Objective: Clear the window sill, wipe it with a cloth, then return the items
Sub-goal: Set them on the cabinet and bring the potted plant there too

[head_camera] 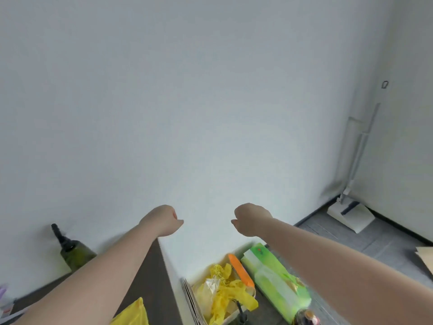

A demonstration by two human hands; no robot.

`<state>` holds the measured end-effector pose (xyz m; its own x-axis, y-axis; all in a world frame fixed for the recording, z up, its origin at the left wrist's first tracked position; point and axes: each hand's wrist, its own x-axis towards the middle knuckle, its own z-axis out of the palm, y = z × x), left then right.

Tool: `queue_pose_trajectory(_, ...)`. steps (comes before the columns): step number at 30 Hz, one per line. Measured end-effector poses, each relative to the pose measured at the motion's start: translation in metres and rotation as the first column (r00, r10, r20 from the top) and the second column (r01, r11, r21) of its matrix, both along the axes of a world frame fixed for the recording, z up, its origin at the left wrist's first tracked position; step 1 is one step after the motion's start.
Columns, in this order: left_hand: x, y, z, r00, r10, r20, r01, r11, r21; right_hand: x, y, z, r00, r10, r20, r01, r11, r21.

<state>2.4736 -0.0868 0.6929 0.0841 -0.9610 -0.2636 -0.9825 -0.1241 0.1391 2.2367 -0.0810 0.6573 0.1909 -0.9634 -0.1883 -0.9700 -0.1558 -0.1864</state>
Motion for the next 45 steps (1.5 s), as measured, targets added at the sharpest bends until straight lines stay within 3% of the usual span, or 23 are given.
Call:
queue_pose_trajectory(5,-0.15,-0.004,0.004,0.969,-0.247,0.007,0.247,0.969,0.0,-0.141,0.04,0.011,0.976,-0.21,-0.053,0.21,0.978,-0.014)
queue_pose_trajectory(10,-0.292,-0.003,0.0,0.874,-0.486,0.005,0.485,0.874,0.019,-0.262,0.101,0.004,0.884,-0.465,-0.042,0.465,0.885,0.001)
queue_pose_trajectory(21,-0.588,0.038,-0.043,0.474,-0.879,-0.057,0.88,0.47,0.065,-0.47,0.228,-0.03,0.492,-0.857,-0.152,0.87,0.48,0.112)
queue_pose_trajectory(30,-0.794,0.051,-0.058,0.151,-0.983,-0.1,0.987,0.145,0.064,-0.598,0.276,-0.032,0.191,-0.961,-0.202,0.98,0.177,0.087)
queue_pose_trajectory(37,-0.908,0.085,-0.075,-0.063,-0.992,-0.105,0.994,-0.072,0.081,-0.666,0.325,-0.048,-0.006,-0.973,-0.232,0.99,-0.039,0.134)
queue_pose_trajectory(45,-1.048,0.111,-0.089,-0.128,-0.989,-0.075,0.984,-0.136,0.119,-0.803,0.355,-0.071,-0.087,-0.975,-0.203,0.982,-0.118,0.149)
